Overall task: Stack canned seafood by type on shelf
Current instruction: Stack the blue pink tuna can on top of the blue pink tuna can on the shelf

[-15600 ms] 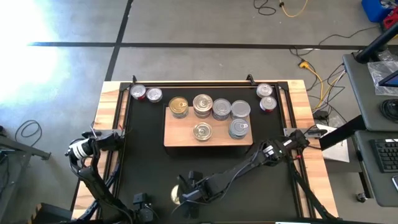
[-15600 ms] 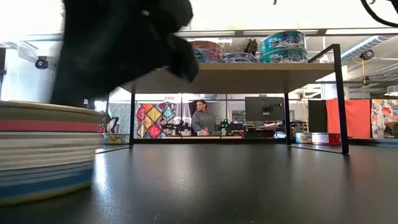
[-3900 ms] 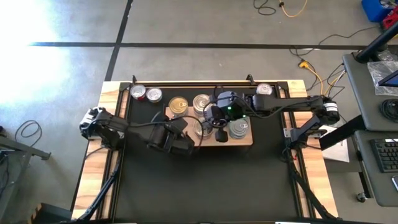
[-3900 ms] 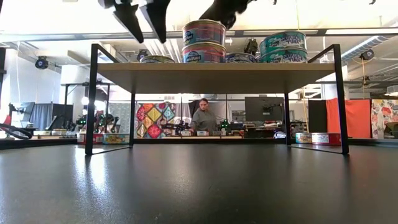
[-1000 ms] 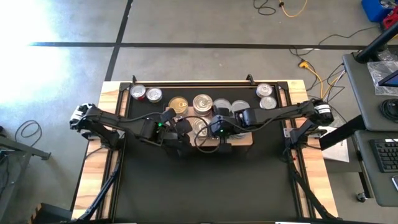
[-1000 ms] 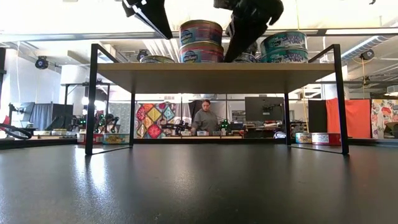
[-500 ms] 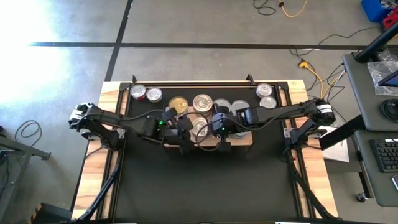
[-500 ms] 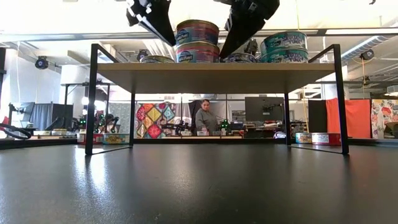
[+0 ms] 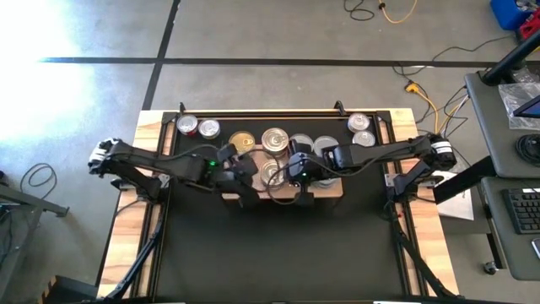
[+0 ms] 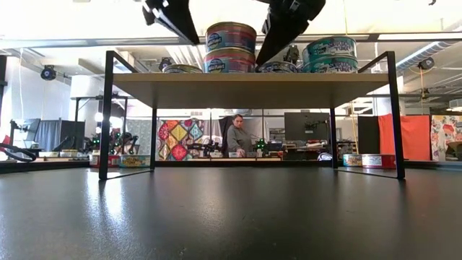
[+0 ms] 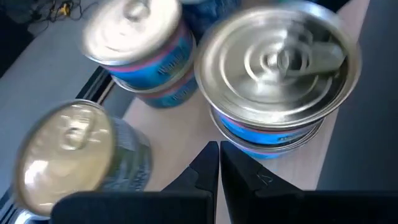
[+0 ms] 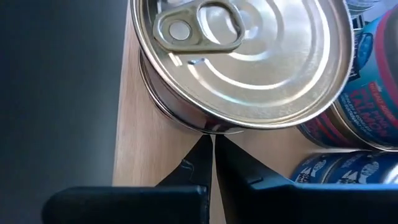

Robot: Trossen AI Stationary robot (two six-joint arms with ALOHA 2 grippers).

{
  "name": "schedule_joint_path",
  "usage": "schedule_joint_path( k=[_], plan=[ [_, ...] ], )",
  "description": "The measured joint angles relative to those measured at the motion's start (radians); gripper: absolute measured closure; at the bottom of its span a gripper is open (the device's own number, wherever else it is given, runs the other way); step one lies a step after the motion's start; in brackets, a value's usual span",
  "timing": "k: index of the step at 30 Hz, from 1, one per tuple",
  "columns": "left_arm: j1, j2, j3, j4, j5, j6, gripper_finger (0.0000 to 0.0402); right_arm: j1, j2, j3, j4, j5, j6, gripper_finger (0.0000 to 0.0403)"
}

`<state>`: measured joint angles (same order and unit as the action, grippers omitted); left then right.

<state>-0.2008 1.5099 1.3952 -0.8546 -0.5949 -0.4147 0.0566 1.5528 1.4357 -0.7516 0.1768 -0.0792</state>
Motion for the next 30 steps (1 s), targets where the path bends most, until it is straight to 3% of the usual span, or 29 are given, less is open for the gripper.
schedule_joint_path(
  k=[9, 14, 20, 30],
  plan=[
    [0.038, -0.296, -0.076, -0.099, 0.000, -0.049, 0.0401, 0.003, -0.087, 0.000, -0.059, 0.009, 0.055, 0.0390],
    [0.066, -0.442, -0.225, -0.020, 0.111, -0.109, 0.0401, 0.047, -0.111, -0.001, -0.065, 0.010, 0.129, 0.0390],
    [0.034, -0.350, -0.330, 0.179, 0.227, -0.094, 0.0401, 0.104, -0.098, -0.003, -0.074, 0.007, 0.170, 0.0390],
    [0.029, -0.105, -0.225, 0.191, 0.265, -0.005, 0.0401, 0.109, -0.126, 0.006, -0.088, 0.057, 0.200, 0.0390]
  ],
)
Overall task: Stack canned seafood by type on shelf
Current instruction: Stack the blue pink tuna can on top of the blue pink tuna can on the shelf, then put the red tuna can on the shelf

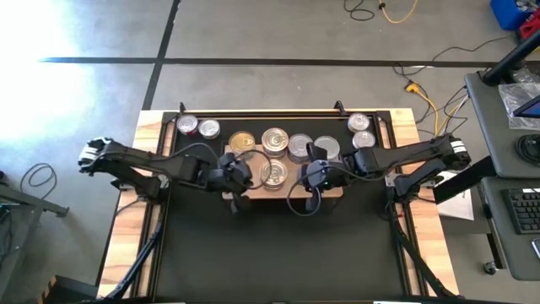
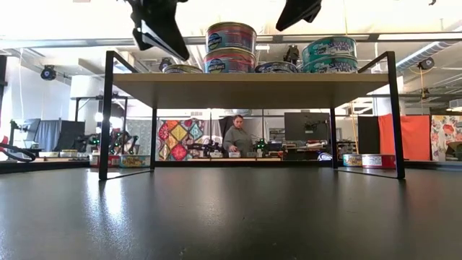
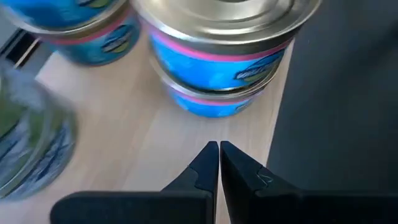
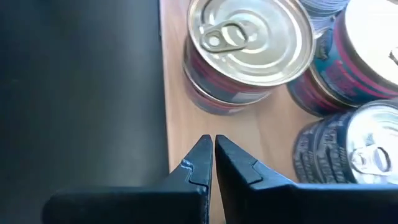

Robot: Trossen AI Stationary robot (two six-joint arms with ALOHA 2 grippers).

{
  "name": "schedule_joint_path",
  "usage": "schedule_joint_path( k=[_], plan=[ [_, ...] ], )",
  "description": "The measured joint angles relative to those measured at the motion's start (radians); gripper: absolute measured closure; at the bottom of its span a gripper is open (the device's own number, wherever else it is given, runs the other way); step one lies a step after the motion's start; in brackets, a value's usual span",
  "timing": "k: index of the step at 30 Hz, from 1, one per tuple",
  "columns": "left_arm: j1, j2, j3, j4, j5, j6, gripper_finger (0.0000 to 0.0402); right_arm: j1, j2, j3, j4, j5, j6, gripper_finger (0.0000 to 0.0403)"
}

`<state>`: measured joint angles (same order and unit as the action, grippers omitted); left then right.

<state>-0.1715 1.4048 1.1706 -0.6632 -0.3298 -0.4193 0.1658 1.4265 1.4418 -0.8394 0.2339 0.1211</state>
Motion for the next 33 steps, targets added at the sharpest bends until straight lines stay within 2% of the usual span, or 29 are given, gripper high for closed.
schedule_joint_path(
  k=[10, 26, 30, 33],
  plan=[
    [0.001, 0.111, 0.084, -0.003, 0.001, 0.048, 0.0401, 0.000, -0.002, 0.011, -0.005, 0.003, -0.008, 0.0390],
    [0.015, 0.111, 0.072, 0.060, -0.027, 0.037, 0.0401, 0.000, -0.038, 0.011, -0.023, 0.004, -0.025, 0.0390],
    [0.014, 0.110, 0.079, 0.054, -0.027, 0.036, 0.0401, 0.000, -0.043, 0.011, -0.024, 0.003, -0.015, 0.0390],
    [0.006, 0.109, 0.115, -0.026, -0.027, 0.011, 0.0401, 0.006, -0.046, 0.011, -0.024, 0.004, -0.009, 0.0390]
  ],
)
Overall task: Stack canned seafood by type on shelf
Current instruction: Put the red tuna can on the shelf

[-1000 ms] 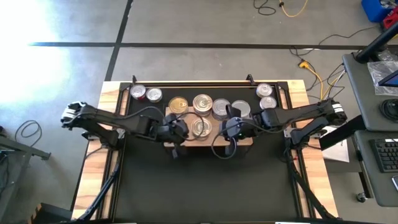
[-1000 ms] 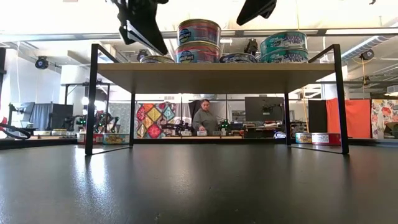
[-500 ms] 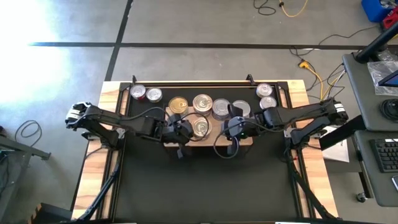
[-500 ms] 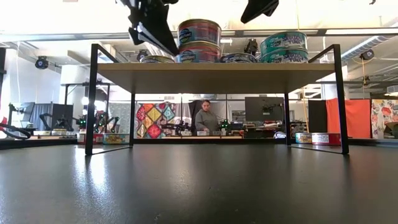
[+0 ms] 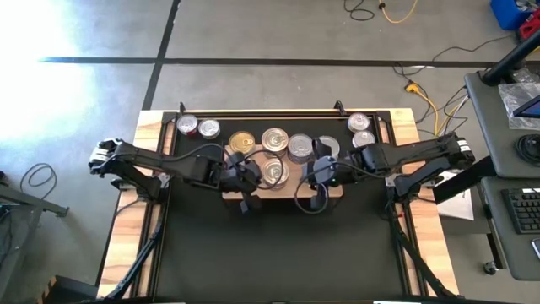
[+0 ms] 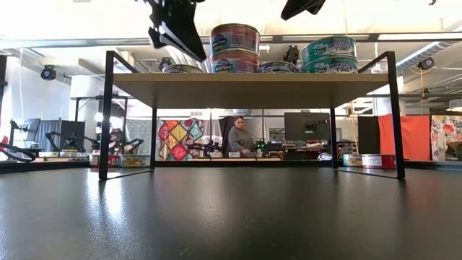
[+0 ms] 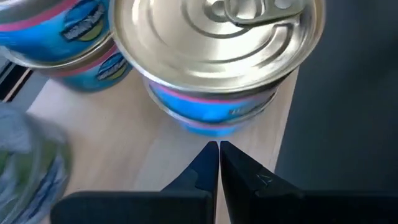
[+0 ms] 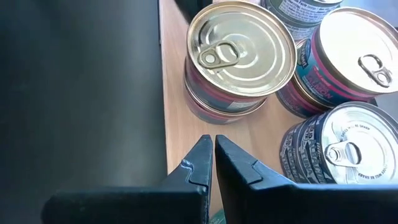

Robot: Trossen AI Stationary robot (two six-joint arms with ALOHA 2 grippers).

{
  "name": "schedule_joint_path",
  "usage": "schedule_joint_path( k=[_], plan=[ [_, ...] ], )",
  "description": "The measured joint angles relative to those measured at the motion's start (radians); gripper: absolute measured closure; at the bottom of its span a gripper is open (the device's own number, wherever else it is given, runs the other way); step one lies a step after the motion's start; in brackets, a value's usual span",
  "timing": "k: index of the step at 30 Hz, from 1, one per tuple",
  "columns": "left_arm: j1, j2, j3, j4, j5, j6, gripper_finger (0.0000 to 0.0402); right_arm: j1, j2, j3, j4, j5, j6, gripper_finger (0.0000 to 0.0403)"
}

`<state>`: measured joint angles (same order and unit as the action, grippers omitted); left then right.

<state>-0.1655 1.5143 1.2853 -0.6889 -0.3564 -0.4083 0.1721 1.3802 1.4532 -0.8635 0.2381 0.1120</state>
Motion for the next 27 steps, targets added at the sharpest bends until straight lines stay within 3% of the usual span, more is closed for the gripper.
schedule_joint_path(
  k=[7, 10, 18, 23, 27],
  plan=[
    [-0.063, -0.019, 0.204, -0.314, -0.002, -0.027, 0.0401, 0.020, -0.006, 0.000, -0.002, -0.001, -0.008, 0.0390],
    [-0.103, -0.061, 0.247, -0.402, -0.071, -0.077, 0.0401, 0.024, -0.008, 0.000, -0.002, -0.001, -0.020, 0.0390],
    [-0.115, -0.279, 0.193, -0.453, -0.219, -0.246, 0.0401, 0.122, -0.013, 0.003, 0.022, 0.046, -0.185, 0.0390],
    [-0.024, -0.426, 0.128, -0.452, -0.310, -0.320, 0.0401, 0.179, 0.015, 0.051, 0.033, 0.128, -0.267, 0.0390],
    [0.079, -0.522, 0.058, -0.434, -0.457, -0.413, 0.0401, 0.179, 0.037, 0.108, 0.024, 0.129, -0.177, 0.0390]
  ],
)
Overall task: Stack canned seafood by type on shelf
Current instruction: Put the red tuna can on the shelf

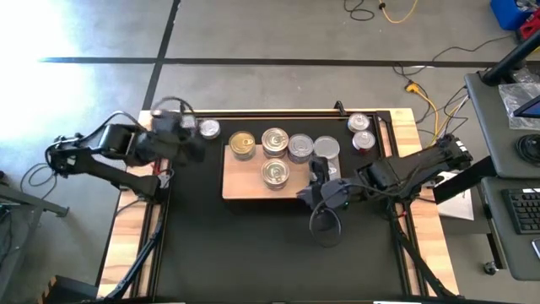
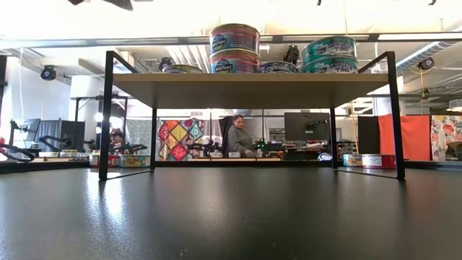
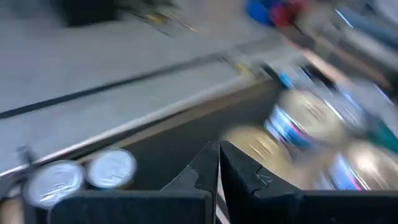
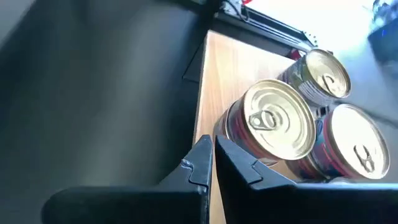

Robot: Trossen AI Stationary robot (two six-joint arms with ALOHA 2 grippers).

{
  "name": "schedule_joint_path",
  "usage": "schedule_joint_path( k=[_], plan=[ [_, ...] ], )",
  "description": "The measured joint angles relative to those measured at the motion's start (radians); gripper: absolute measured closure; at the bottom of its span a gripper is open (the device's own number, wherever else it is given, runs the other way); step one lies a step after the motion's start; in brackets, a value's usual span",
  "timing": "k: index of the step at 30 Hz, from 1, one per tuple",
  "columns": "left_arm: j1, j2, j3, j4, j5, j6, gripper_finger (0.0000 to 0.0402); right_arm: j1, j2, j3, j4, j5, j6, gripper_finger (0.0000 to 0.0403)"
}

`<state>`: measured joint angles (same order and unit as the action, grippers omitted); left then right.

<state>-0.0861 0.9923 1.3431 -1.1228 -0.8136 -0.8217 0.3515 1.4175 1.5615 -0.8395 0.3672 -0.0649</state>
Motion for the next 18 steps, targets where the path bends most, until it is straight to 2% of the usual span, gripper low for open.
schedule_joint_path(
  k=[3, 5, 7, 10, 14, 18],
  plan=[
    [0.070, -0.047, -0.059, 0.050, -0.103, -0.130, 0.0401, 0.000, -0.001, 0.042, -0.040, -0.005, 0.105, 0.0390],
    [0.101, -0.067, -0.095, 0.115, -0.121, -0.225, 0.0401, 0.000, -0.004, 0.065, -0.066, -0.008, 0.195, 0.0390],
    [0.122, -0.075, -0.128, 0.169, -0.123, -0.244, 0.0401, -0.001, -0.004, 0.086, -0.071, -0.008, 0.299, 0.0390],
    [0.150, -0.069, -0.182, 0.189, -0.187, -0.298, 0.0401, -0.001, -0.004, 0.119, -0.067, -0.004, 0.451, 0.0390],
    [0.204, -0.072, -0.259, 0.132, -0.195, -0.640, 0.0401, -0.023, -0.003, 0.158, -0.059, 0.046, 0.452, 0.0390],
    [0.273, -0.075, -0.358, 0.070, -0.152, -0.922, 0.0401, -0.037, -0.004, 0.197, -0.062, 0.082, 0.566, 0.0390]
  ],
)
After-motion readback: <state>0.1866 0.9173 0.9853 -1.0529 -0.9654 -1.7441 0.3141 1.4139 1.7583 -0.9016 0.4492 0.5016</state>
